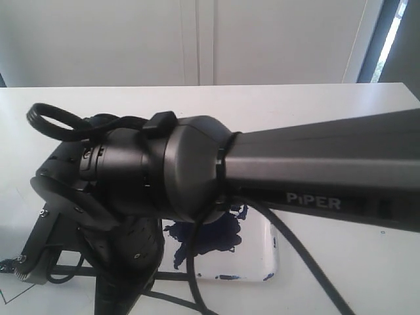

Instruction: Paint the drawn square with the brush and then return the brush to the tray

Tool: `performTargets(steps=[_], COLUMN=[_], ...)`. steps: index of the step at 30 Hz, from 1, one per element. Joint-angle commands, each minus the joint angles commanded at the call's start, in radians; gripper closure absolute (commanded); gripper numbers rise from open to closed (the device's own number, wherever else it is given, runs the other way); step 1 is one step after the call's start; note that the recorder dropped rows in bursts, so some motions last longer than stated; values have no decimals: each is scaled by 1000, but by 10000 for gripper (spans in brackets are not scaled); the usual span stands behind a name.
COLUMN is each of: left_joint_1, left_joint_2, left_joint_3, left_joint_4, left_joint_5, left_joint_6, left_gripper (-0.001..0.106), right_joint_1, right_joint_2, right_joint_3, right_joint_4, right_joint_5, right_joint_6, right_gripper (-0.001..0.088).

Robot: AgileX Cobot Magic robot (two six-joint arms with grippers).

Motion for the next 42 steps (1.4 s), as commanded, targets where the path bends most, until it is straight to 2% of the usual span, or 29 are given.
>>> performTargets(steps=[4,10,17,27,42], left_joint_1=[0,0,0,0,0], left_joint_2=[0,0,0,0,0], left_joint_3=[0,0,0,0,0], left_joint_4=[-30,-34,-34,-30,-30], left_joint_5=[-8,-25,-56,-43,-34], left_joint_6=[-5,-89,-93,-43,-41], left_gripper=[587,587,587,587,587], right_joint_1=[8,8,8,8,8], right_joint_2=[0,0,0,2,39], right_joint_3=[0,0,0,0,0], right_joint_4=[0,0,-18,-15,1], right_joint_5=[-2,0,7,-3,-19], right_joint_6=[1,3,25,33,45], right_gripper=[868,868,868,868,868])
